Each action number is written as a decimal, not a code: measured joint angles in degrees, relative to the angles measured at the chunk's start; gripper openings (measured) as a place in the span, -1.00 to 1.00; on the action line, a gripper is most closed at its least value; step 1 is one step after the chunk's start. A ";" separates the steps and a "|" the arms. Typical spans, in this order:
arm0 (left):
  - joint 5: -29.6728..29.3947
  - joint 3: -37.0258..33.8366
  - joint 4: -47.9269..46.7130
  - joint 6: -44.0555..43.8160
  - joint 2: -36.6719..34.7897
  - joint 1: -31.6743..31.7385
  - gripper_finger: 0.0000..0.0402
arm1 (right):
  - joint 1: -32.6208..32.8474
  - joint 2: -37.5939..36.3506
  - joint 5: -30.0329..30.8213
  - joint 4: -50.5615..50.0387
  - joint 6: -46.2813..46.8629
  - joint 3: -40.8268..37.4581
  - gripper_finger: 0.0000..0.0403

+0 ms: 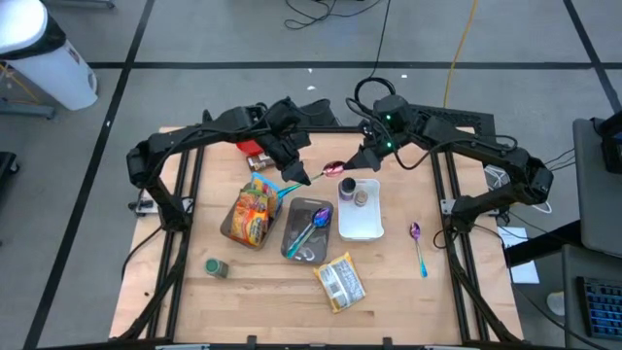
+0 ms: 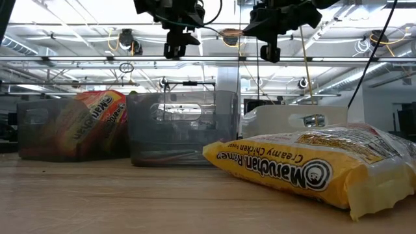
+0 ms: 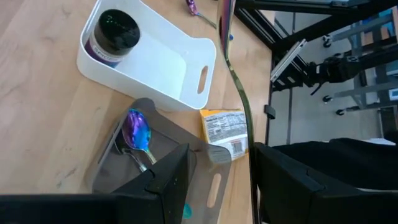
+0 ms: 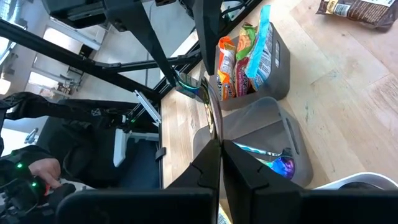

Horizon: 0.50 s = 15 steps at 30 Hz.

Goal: Pick & Place Food Item
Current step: Put the blue spoon into the right gray bin

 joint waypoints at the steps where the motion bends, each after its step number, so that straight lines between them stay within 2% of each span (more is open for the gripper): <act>1: -0.08 0.00 -0.03 0.00 0.00 0.00 -0.09 | 0.00 0.00 -0.01 -0.01 0.00 0.00 -1.00; 5: -0.24 0.00 -0.01 0.31 0.00 0.00 -0.15 | 0.00 0.00 -0.04 0.00 0.00 0.00 -1.00; 15: -0.15 0.00 0.04 3.03 0.00 0.00 -0.70 | 0.00 0.00 -0.02 0.04 0.00 0.00 -1.00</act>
